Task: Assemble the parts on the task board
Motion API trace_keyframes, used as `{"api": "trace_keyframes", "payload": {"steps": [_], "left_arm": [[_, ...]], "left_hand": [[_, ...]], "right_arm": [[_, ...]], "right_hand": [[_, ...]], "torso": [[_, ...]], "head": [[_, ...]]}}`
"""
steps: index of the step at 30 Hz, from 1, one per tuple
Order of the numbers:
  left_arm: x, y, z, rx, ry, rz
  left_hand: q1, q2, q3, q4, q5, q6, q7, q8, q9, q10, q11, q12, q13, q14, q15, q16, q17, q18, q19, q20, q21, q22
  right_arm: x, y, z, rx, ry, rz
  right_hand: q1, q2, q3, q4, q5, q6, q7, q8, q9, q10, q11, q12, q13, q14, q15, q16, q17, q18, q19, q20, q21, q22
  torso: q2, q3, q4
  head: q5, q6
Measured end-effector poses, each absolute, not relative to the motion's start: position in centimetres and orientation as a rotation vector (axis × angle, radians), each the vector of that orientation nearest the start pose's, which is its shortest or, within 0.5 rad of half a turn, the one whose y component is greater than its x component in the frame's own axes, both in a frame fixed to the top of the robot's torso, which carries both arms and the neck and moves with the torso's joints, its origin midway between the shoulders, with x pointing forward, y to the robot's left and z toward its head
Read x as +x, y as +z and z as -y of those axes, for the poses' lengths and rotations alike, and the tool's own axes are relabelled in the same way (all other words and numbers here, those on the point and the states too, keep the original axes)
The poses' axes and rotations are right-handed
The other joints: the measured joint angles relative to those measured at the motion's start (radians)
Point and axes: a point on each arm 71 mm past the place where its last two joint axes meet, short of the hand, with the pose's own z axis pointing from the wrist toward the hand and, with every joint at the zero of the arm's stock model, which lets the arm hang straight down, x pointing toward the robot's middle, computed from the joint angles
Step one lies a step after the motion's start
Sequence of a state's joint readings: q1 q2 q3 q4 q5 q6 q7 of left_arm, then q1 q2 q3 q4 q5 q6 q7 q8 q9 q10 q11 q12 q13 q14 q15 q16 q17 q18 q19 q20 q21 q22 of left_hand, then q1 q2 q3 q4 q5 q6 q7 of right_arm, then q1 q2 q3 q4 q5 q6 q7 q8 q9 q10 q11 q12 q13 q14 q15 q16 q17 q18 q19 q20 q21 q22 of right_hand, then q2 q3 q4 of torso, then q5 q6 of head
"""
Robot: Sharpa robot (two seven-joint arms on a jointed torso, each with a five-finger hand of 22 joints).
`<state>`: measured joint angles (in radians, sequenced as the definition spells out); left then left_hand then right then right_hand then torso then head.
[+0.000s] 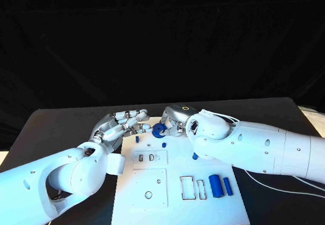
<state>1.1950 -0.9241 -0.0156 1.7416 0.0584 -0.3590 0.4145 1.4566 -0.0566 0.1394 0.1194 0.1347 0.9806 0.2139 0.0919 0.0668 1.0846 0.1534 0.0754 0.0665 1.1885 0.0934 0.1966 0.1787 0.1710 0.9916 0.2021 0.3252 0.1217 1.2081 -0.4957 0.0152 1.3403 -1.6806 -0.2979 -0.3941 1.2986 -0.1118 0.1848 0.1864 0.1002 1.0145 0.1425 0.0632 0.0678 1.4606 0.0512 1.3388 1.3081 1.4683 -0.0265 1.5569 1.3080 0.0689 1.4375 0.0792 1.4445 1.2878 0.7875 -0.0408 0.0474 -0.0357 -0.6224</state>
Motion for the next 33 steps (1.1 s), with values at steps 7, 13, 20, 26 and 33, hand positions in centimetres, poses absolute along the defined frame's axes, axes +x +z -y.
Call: {"api": "trace_keyframes", "payload": {"steps": [7,13,20,26,33], "left_arm": [[45.0,-15.5,-18.9,-1.158,-1.667,-1.406],[45.0,-15.5,-18.9,-1.161,-1.664,-1.41],[45.0,-15.6,-18.9,-1.164,-1.658,-1.413],[45.0,-15.6,-19.1,-1.167,-1.652,-1.414],[45.1,-15.7,-19.6,-1.171,-1.64,-1.41]], "left_hand": [[0.0,0.0,-0.003,-0.003,0.0,0.0,0.0,0.0,0.0,0.0,0.0,0.0,0.0,0.0,0.0,-0.004,0.001,0.0,0.0,0.0,0.0,-0.001],[0.006,0.006,0.002,-0.007,0.0,-0.004,0.004,0.0,0.0,-0.004,0.004,-0.006,0.0,0.0,0.0,-0.004,0.002,0.0,0.0,0.0,0.0,-0.002],[0.006,0.006,0.005,-0.011,0.0,-0.004,0.004,0.0,0.0,-0.004,0.004,-0.006,0.0,0.0,0.0,-0.008,0.002,0.0,0.0,0.0,0.0,-0.002],[0.006,0.006,0.005,-0.011,0.0,-0.004,0.004,-0.004,0.0,-0.004,0.004,-0.006,0.0,0.0,0.0,-0.008,0.003,0.0,0.0,0.0,0.0,-0.002],[0.006,0.006,0.005,-0.011,0.0,-0.004,0.004,-0.004,0.0,-0.004,0.004,-0.006,0.0,0.0,0.0,-0.008,0.003,0.0,0.0,0.0,0.0,-0.002]], "right_arm": [[51.9,-16.9,8.3,-0.201,0.477,-1.594],[52.2,-17.2,8.5,-0.19,0.466,-1.616],[52.2,-17.2,8.6,-0.177,0.471,-1.617],[51.5,-16.8,9.7,-0.154,0.498,-1.573],[50.3,-15.1,14.7,-0.104,0.532,-1.508]], "right_hand": [[-0.058,0.025,-0.019,0.05,0.031,0.0,0.0,0.0,0.003,0.0,0.0,0.0,0.0,-0.004,0.004,0.0,0.0,0.0,0.0,0.0,0.0,0.003],[-0.124,0.037,-0.04,0.098,0.051,-0.007,0.0,0.0,0.003,0.0,0.0,0.0,0.0,-0.004,0.004,0.0,0.0,0.0,0.004,0.004,0.0,0.004],[-0.122,0.035,-0.044,0.093,0.051,-0.007,0.0,0.0,0.003,0.003,0.003,0.0,0.0,-0.004,0.004,0.0,0.0,0.0,0.004,0.004,0.004,0.007],[-0.1,0.013,-0.034,0.081,0.06,-0.007,0.0,0.0,0.005,0.003,0.003,0.004,0.0,-0.004,0.004,0.0,0.0,0.0,0.004,0.004,0.004,0.01],[-0.05,0.007,-0.022,0.053,0.061,-0.003,-0.004,0.0,0.007,0.003,0.003,0.004,0.0,-0.004,0.004,0.0,0.0,0.0,0.004,0.004,0.004,0.014]], "torso": [[0.0,0.0,-0.0004],[0.001,0.0,0.0],[0.001,0.0,-0.0005],[-0.001,0.0006,-0.0013],[-0.004,0.0025,-0.0087]], "head": [[0.001,-0.002],[0.001,-0.004],[0.003,-0.006],[0.002,-0.006],[0.003,-0.001]]}}
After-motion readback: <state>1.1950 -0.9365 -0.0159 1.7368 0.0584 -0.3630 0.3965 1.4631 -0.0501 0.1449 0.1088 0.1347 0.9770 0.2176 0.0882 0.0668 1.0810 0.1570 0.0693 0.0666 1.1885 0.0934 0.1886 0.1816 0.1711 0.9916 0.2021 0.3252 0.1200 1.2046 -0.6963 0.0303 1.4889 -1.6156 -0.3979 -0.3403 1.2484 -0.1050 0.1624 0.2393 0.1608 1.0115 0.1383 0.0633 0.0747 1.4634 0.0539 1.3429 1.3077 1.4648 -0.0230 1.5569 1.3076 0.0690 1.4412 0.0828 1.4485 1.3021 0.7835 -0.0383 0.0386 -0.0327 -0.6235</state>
